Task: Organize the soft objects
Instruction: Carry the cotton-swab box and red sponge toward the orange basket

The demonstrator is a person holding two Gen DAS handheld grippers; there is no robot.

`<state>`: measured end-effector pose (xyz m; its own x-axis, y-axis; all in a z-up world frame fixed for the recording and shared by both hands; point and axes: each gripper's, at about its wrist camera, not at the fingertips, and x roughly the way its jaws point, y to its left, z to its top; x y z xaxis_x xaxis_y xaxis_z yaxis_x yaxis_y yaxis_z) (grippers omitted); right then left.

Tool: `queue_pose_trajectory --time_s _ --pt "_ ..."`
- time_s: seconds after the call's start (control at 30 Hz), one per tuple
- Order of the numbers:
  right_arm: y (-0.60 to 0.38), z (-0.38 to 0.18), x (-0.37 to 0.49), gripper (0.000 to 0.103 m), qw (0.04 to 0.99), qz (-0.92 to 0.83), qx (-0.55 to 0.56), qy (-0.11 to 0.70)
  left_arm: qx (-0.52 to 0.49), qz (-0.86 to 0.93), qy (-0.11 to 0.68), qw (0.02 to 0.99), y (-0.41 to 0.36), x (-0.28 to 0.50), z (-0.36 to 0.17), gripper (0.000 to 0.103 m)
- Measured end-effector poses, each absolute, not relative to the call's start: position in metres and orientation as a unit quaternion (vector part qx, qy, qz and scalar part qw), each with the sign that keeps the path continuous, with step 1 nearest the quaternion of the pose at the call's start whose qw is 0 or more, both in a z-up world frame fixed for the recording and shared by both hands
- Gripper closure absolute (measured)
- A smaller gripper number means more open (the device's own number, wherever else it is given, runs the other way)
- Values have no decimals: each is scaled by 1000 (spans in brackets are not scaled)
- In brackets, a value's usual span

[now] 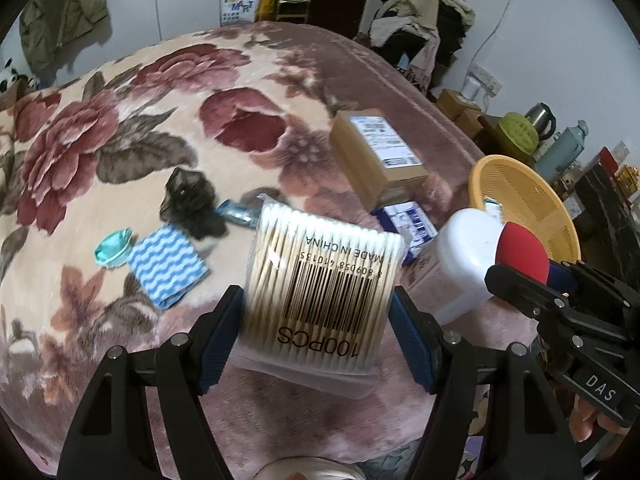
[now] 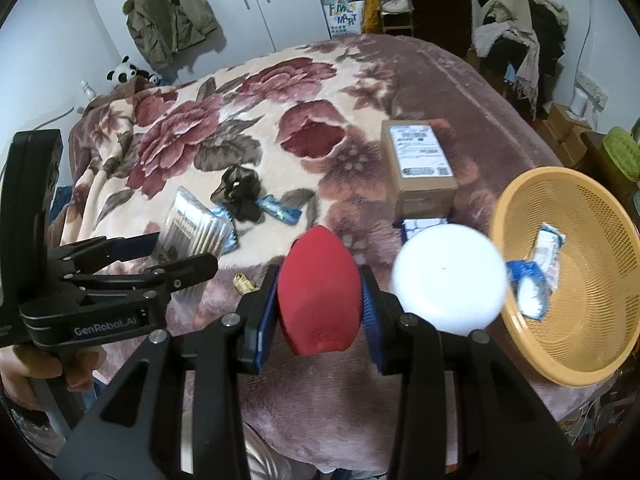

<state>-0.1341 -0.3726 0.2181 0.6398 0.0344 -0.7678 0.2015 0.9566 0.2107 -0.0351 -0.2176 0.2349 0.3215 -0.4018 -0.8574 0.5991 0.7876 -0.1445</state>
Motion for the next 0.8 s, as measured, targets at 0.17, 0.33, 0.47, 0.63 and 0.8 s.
queue_pose_trajectory --time_s 0.17,0.33,0.47,0.63,0.8 --pt "-387 226 -142 65 898 -58 144 413 108 -324 486 804 -239 -43 246 29" --pt "-402 231 -151 65 899 -70 149 406 112 -340 482 800 -260 -51 255 29" --pt "-413 234 -159 65 899 -80 153 402 115 -352 480 795 -277 -57 261 29" --pt "-428 237 -167 65 899 -93 157 398 119 -367 478 789 -299 -64 265 29" --pt "-442 236 -176 65 898 -105 162 397 122 -380 477 783 -319 -71 267 30"
